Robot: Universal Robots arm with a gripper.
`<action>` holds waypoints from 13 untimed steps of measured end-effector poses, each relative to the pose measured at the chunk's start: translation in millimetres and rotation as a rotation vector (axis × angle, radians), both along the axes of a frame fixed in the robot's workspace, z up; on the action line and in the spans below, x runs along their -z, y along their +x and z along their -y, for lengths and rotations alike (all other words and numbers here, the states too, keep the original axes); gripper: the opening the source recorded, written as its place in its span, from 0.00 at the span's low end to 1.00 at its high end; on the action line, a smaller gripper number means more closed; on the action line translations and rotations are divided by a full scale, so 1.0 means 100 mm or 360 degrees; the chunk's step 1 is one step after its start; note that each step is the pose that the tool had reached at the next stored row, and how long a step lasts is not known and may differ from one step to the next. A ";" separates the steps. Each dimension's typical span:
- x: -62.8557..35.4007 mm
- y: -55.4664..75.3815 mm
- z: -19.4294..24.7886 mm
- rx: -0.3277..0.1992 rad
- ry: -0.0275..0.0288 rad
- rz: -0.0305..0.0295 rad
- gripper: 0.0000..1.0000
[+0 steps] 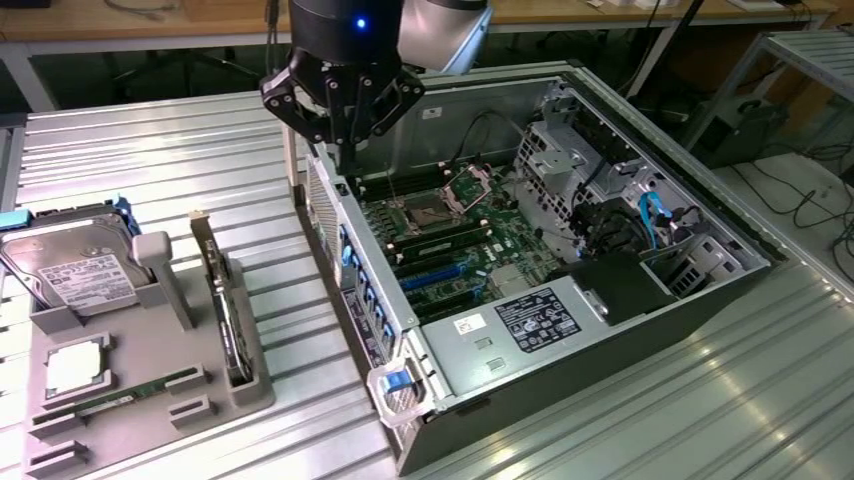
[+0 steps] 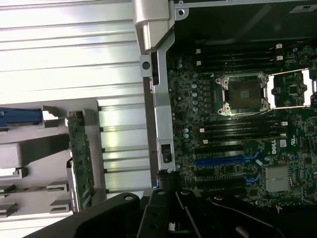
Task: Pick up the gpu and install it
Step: 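Reach for the gpu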
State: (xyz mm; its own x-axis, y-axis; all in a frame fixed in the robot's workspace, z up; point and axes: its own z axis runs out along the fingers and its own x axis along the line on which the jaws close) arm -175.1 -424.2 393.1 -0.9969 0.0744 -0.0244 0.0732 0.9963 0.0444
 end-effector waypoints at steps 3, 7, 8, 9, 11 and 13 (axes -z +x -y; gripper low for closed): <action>0.000 -0.02 0.002 0.0000 0.00000 -0.00001 0.11; 0.001 -0.04 0.006 0.0000 0.00000 -0.00001 0.11; 0.001 -0.05 0.007 0.0000 0.00000 0.00001 0.11; 0.001 -0.05 0.009 0.0000 0.00000 0.00000 0.11; 0.002 -0.06 0.011 0.0000 0.00000 0.00001 0.11; 0.002 -0.08 0.013 0.0000 0.00000 -0.00001 0.11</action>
